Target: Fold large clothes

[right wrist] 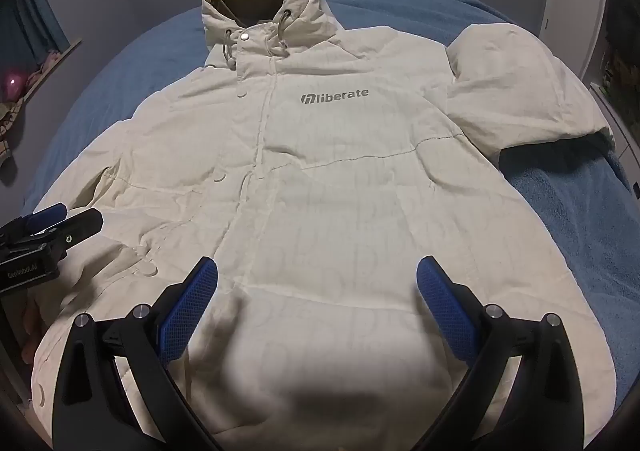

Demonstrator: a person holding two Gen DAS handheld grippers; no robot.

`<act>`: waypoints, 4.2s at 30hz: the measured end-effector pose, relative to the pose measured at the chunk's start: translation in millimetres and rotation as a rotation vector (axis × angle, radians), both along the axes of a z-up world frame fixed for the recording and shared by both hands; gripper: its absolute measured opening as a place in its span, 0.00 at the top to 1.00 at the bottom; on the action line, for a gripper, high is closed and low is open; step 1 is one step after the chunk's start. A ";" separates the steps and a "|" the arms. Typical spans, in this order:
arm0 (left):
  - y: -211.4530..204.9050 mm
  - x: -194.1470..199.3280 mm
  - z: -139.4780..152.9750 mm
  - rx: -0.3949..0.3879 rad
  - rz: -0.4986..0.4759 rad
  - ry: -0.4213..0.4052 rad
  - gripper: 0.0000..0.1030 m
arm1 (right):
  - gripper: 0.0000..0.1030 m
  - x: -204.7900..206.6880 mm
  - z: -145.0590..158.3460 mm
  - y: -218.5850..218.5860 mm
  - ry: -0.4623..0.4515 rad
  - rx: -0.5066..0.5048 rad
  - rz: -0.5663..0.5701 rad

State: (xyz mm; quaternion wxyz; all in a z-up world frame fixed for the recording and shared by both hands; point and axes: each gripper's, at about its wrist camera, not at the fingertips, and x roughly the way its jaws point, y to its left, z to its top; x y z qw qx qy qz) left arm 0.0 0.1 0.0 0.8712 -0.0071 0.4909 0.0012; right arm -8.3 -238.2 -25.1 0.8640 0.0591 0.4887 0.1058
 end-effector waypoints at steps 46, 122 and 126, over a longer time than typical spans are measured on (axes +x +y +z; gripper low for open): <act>-1.5 -3.4 -12.2 -0.003 -0.005 0.022 0.06 | 0.07 5.6 -1.8 -2.0 0.010 0.001 -0.005; 17.9 118.9 10.1 0.043 -0.082 -0.101 0.06 | 0.07 147.9 -23.9 -295.9 0.100 0.110 -0.623; 27.3 122.2 -11.1 0.007 -0.059 -0.061 0.06 | 0.07 163.0 -46.8 -317.4 0.091 0.163 -0.677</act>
